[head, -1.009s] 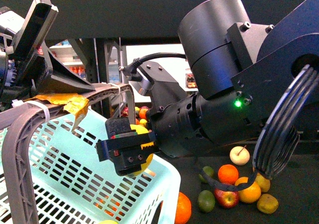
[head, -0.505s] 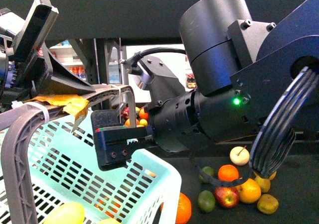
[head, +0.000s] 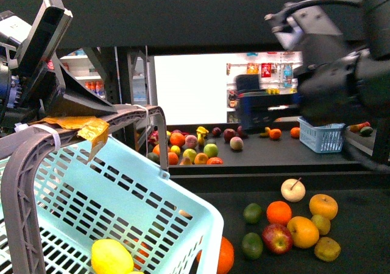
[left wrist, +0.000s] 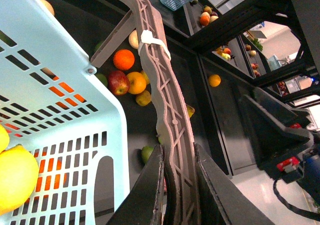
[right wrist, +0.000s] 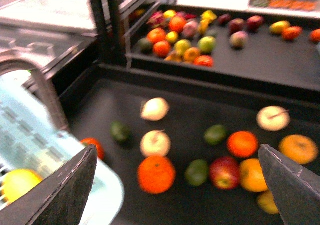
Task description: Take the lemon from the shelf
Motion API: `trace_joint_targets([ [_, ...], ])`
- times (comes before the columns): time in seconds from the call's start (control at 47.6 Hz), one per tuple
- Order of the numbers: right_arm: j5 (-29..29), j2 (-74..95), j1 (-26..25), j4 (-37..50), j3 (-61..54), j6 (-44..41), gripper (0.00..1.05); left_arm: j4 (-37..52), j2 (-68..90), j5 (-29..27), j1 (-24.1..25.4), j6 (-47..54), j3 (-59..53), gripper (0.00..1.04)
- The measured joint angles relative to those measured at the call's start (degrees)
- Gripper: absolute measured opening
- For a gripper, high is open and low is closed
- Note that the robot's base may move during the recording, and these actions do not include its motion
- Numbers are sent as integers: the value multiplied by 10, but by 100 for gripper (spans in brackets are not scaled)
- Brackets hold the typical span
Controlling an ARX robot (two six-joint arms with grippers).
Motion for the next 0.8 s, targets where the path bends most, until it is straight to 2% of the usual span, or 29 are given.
trace_joint_targets([
  [0.189,68,-158,-21,70,-174,-13,97,0,0,0,0,0,0,12],
  [0.379,118,-335,-2,35,-329,3,95,0,0,0,0,0,0,12],
  [0.526,98,-480,-2,-3,-422,9,72,0,0,0,0,0,0,12],
  [0.589,75,-577,-20,-61,-474,10,56,0,0,-1,0,0,0,12],
  [0.694,64,-694,-37,-135,-512,11,38,0,1,0,0,0,0,12],
  [0.736,61,-748,-41,-185,-522,11,31,0,1,1,0,0,0,12],
  [0.757,57,-799,-45,-217,-539,11,25,0,0,2,0,0,0,12],
  [0.799,-3,-849,-84,-240,-550,12,14,0,1,1,0,0,0,12],
])
